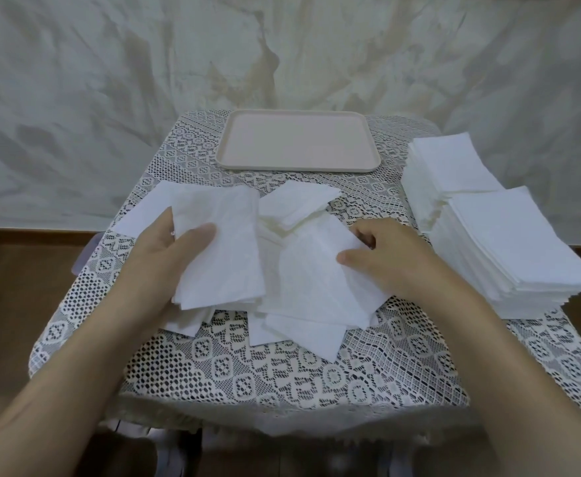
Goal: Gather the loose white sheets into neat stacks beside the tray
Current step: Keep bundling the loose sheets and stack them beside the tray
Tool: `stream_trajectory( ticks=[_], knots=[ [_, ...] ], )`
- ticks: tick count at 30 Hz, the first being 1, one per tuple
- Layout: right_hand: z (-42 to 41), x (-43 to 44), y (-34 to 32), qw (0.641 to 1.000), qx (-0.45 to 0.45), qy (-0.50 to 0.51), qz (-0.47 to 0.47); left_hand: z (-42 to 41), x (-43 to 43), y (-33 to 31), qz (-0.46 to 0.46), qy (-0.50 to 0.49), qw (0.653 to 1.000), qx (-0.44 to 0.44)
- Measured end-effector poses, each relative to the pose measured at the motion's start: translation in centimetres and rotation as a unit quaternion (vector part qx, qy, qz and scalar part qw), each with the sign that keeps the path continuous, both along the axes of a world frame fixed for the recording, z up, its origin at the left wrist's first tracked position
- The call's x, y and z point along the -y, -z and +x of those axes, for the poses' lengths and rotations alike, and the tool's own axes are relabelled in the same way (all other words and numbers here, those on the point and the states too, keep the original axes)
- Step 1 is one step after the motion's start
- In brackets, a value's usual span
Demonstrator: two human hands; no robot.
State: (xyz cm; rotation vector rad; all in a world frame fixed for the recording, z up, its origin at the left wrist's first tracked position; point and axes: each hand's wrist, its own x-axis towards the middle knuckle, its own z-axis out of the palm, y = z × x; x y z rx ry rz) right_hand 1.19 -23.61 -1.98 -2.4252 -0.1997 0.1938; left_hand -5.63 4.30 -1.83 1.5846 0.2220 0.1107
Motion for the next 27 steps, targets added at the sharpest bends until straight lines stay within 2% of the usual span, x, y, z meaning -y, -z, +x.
stream_trajectory(
  ticks=[4,7,9,17,27],
  knots=[
    [-0.2,0.4,-0.1,1.0,0.0,-0.013,0.013,0.0,0.0,-0.1,-0.006,-0.001,1.0,0.0],
    [-0.4,0.6,-0.6,0.996,0.005,-0.021,0.085,0.0,0.0,0.0,-0.007,-0.001,1.0,0.001],
    [-0.6,0.4,-0.8,0.995,0.005,-0.033,0.097,0.0,0.0,0.0,-0.007,-0.004,1.0,0.0],
    [-1.4,-2.2,-0.5,0.994,0.005,-0.098,0.039,0.1,0.0,0.1,-0.005,-0.001,1.0,-0.002],
    [-1.5,-2.4,-1.0,0.992,0.02,-0.123,-0.029,0.1,-0.2,0.0,-0.009,-0.003,1.0,0.001]
  ],
)
